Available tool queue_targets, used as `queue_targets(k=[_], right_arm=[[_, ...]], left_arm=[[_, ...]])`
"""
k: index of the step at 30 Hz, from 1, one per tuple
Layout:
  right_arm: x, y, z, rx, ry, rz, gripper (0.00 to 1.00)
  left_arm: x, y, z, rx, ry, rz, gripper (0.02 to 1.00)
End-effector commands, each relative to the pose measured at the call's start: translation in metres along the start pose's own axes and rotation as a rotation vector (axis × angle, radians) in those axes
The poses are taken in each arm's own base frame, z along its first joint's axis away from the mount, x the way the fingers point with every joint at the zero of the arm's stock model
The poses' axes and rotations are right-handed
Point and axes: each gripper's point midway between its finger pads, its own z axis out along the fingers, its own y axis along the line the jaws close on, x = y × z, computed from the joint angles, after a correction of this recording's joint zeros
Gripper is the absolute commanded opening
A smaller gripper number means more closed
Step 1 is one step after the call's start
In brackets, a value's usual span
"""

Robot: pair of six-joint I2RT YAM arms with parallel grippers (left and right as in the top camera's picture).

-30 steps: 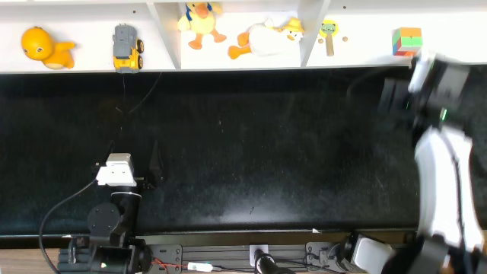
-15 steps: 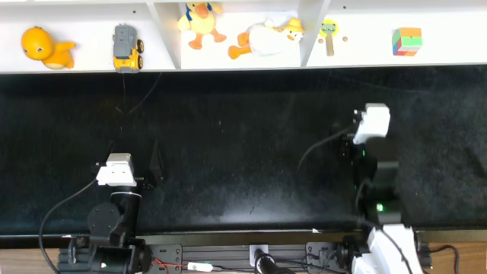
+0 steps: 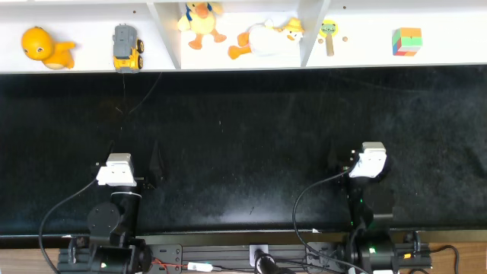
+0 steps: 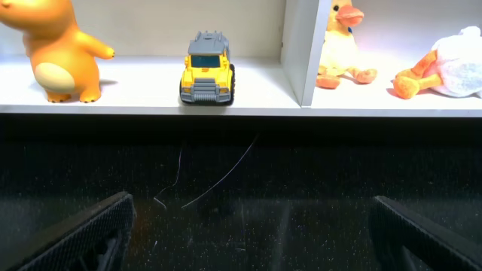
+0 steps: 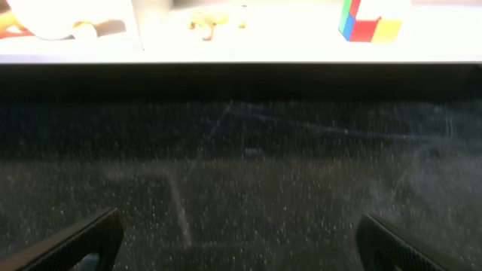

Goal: Store Toys

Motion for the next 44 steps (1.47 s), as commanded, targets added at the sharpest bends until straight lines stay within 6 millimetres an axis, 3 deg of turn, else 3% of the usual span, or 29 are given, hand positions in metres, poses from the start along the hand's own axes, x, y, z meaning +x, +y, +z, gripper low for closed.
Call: queue_targets(k=[1, 6, 13, 44], right_arm=[[-0.029, 0.0, -0.009, -0.007, -0.144, -0.002, 0.996], [-0.059, -0.004, -0.022, 0.008, -0.283, 0.008, 0.996], [-0.052, -0.015, -0.021, 0.051, -0.256, 0.012, 0.996], [-0.052, -0.015, -0.021, 0.05, -0.255, 0.012, 0.996]], left_arm=[[-0.001, -0.002, 0.0, 0.009, -0.009, 0.018, 0.998], [-0.001, -0.002, 0.0, 0.009, -0.009, 0.018, 0.998], [-0.001, -0.002, 0.0, 0.009, -0.009, 0.018, 0.998], [-0.001, -0.002, 0.0, 0.009, -0.009, 0.018, 0.998]])
